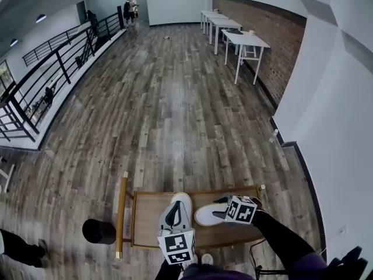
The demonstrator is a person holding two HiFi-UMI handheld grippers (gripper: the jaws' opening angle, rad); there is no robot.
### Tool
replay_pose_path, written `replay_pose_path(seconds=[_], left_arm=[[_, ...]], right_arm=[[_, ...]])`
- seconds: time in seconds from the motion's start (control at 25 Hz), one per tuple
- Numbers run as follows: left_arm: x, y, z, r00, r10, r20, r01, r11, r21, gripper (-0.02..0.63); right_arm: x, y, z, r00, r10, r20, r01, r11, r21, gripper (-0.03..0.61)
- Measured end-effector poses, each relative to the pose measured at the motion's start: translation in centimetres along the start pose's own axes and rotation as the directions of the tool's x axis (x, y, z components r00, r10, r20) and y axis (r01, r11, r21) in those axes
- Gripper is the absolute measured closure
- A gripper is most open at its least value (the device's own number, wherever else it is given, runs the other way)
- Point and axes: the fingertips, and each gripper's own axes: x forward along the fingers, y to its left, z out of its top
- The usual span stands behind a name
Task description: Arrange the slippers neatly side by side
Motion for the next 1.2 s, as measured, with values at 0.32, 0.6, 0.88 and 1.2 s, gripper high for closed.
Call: replay_pose_path(seconds=[0.32,0.6,0.88,1.2], left_arm=[[0.7,0.7,-0.5,0.999,0.009,-0.035,-0.008,1.0,0.021,0.614],[1.0,1.3,-1.2,0.998,0.018,-0.061,-0.015,0.998,0.056,0.614],[0.9,1.8,-1.7,0.997,0.023,-0.075,-0.02,0.999,0.051,0.614],[1.0,1.7,-2.2,0.996,0.024,-0.088,-0.019,0.999,0.051,0.613]], right_arm=[[2.5,0.7,-4.0,0.958,0.121,-0.258,-0.169,0.971,-0.171,0.414],[4.8,0.6,-5.9,0.906,0.147,-0.397,-0.275,0.918,-0.287,0.414],[6.6,1.4,-7.4,0.855,0.181,-0.486,-0.362,0.879,-0.31,0.414],[7.2,1.2,-8.1,0.847,0.166,-0.505,-0.353,0.885,-0.302,0.414]])
